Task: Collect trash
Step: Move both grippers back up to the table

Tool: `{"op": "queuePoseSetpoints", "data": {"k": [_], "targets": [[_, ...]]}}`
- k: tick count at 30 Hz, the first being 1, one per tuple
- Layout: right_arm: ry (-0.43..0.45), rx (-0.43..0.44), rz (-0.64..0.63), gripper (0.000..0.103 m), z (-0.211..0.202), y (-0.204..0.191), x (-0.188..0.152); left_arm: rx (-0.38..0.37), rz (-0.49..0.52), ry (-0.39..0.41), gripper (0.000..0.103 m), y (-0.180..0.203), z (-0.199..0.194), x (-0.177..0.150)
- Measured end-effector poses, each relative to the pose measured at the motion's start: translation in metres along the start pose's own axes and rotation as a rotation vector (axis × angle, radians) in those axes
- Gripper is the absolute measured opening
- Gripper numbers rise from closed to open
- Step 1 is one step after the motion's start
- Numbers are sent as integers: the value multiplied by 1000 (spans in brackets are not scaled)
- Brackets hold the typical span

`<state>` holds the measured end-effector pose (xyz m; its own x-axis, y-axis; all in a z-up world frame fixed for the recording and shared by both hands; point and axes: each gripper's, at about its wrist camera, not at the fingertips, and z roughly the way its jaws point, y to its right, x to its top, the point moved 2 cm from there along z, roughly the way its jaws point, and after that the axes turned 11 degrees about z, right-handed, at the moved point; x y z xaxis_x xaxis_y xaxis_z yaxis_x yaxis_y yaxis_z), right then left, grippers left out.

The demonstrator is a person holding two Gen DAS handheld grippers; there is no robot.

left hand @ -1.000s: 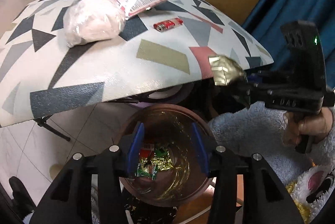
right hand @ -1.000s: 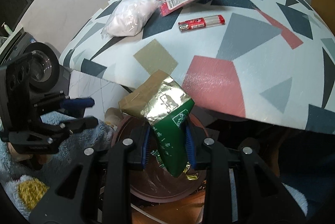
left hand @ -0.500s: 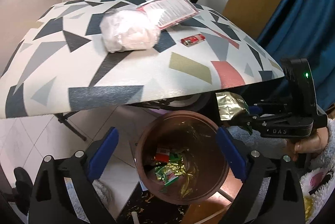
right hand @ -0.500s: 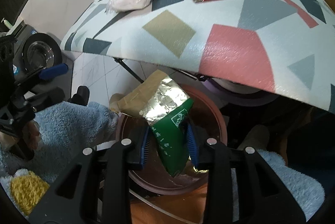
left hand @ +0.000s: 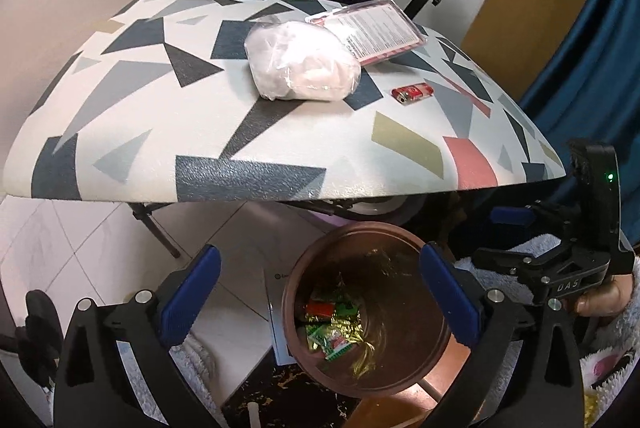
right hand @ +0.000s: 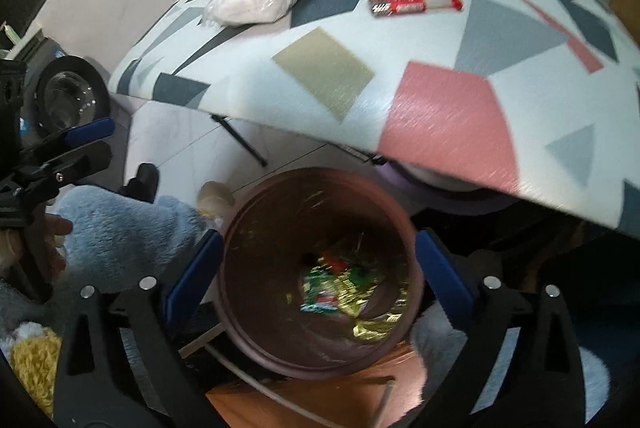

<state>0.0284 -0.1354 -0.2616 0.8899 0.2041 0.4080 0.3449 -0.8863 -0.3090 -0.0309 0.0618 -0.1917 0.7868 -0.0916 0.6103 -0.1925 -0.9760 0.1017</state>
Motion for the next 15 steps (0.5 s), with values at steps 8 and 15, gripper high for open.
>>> {"op": "queuePoseSetpoints", "data": {"k": [8, 15], "targets": [[110, -46, -31, 97, -16, 14, 27, 33, -16, 53, 97, -10, -4, 13], [160, -74, -11, 97, -18, 30, 63, 60, -26, 82, 97, -22, -3, 36]]}}
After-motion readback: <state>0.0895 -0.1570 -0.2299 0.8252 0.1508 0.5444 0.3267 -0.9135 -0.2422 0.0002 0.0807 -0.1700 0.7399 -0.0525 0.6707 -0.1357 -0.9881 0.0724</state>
